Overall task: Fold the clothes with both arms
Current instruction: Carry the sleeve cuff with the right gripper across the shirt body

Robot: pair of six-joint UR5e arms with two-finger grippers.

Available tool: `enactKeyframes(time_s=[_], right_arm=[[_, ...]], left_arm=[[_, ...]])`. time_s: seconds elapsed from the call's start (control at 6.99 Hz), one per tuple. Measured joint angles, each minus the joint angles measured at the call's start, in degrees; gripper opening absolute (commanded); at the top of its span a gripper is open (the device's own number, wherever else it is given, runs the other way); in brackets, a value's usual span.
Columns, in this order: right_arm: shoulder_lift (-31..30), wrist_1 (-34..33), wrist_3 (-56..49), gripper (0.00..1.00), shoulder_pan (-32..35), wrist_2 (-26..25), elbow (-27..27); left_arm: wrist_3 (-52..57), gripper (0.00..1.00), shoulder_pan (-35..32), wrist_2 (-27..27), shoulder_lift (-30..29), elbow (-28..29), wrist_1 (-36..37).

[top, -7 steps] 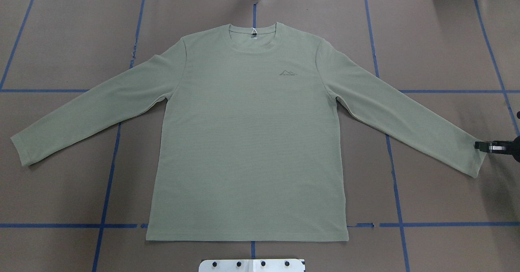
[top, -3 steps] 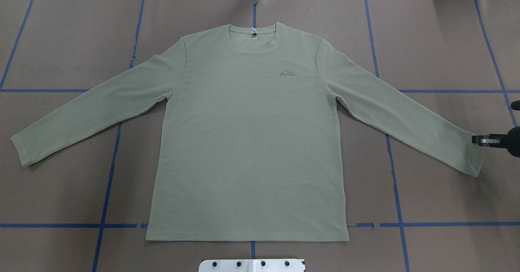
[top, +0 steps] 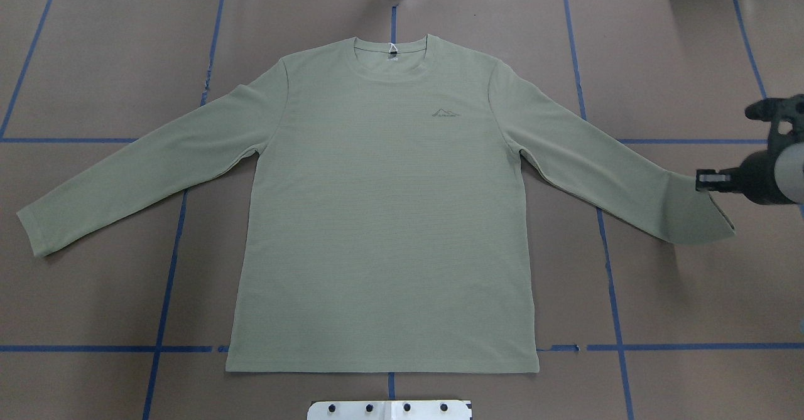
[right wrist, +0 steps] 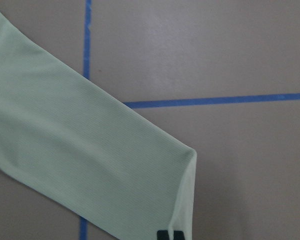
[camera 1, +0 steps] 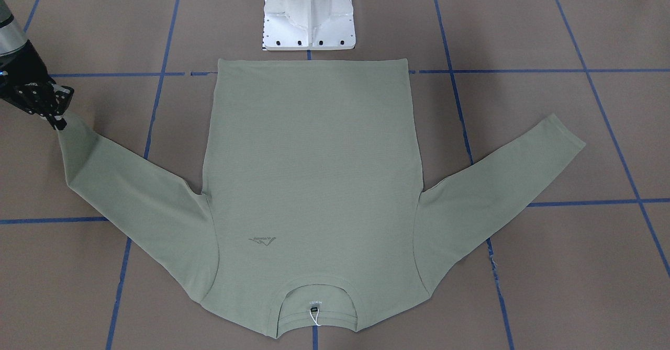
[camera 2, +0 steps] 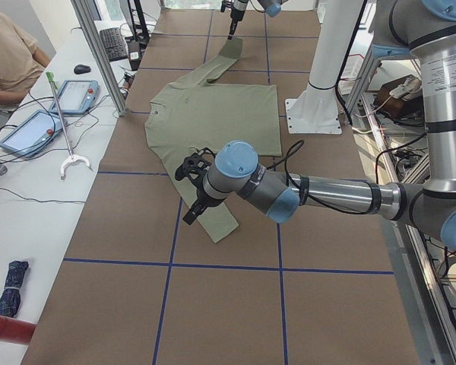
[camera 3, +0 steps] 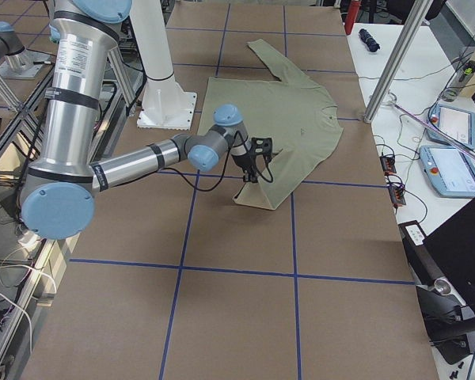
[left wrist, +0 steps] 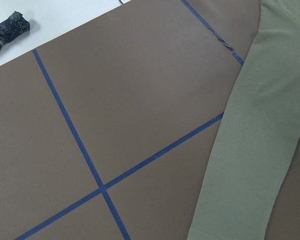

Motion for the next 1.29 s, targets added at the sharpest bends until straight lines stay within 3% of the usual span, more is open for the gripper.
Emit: enactKeyframes(time_s=[0.29,0.43,0.57,0.86,1.0,1.29], right_arm=[[24.9,-29.9,2.2,0.00,-0.4,-1.5,-0.6],[37.3,-40.0,4.2,0.00,-0.7,-2.8,-4.8],[46.7,-43.9,6.2,0.00,-1.2,-4.4,-10.4],[65.0,-43.6,12.3,0.00,-5.0,-10.9,-26.8],[71.7,-39.6,14.3,0.00,-8.1,-15.8,-35.5],[79.0,-29.6,15.7,0.00,-14.6,-25.3,-49.3]], left_arm=[[0.1,1.00,0.0,0.0,0.0,0.3,0.0],[0.1,1.00,0.0,0.0,0.0,0.5,0.0],[0.1,1.00,0.0,0.0,0.0,0.7,0.0],[0.1,1.00,0.0,0.0,0.0,1.1,0.0],[0.2,1.00,0.0,0.0,0.1,1.4,0.0],[0.4,1.00,-0.1,0.0,0.1,2.2,-0.1]])
